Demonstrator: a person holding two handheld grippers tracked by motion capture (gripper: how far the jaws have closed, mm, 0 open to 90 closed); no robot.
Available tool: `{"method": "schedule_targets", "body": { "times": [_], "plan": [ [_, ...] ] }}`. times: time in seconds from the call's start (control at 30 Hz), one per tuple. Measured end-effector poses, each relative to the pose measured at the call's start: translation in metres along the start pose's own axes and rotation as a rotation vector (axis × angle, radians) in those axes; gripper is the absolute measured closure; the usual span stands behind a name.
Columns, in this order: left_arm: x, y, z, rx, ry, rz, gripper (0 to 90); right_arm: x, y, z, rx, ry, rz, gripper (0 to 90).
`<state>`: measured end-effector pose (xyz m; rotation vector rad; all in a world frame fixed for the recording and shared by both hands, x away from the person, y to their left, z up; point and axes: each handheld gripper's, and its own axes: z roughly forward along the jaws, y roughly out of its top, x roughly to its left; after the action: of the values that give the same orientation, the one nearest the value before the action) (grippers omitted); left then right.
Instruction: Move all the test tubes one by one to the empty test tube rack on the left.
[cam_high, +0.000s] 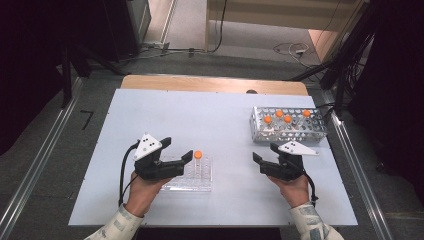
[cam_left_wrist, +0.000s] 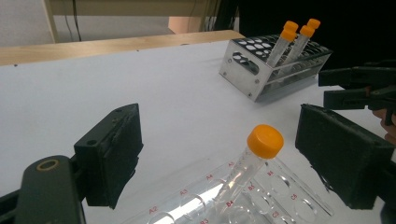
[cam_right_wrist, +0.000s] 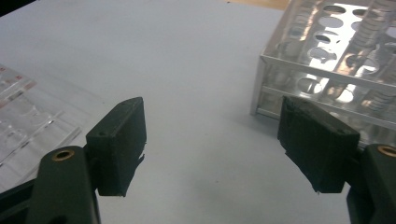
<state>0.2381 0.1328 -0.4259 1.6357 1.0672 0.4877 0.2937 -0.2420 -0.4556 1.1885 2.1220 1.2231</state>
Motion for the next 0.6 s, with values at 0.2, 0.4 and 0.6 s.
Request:
{"method": "schedule_targets", "body": {
  "times": [0.2, 0.4, 0.6],
  "plan": [
    [0.004, 0.001, -0.004, -0.005, -0.006, -0.010, 14.3, -0.016, 0.001, -0.003, -0.013, -0.045, 0.030, 23.0],
    [0.004, 0.001, -0.006, -0.011, -0.007, -0.012, 14.4, -0.037, 0.004, -0.008, -0.038, -0.109, 0.061, 23.6],
    [0.004, 0.001, -0.006, -0.012, -0.004, -0.011, 14.4, -0.060, 0.007, -0.007, -0.068, -0.191, 0.105, 26.1]
  ]
}}
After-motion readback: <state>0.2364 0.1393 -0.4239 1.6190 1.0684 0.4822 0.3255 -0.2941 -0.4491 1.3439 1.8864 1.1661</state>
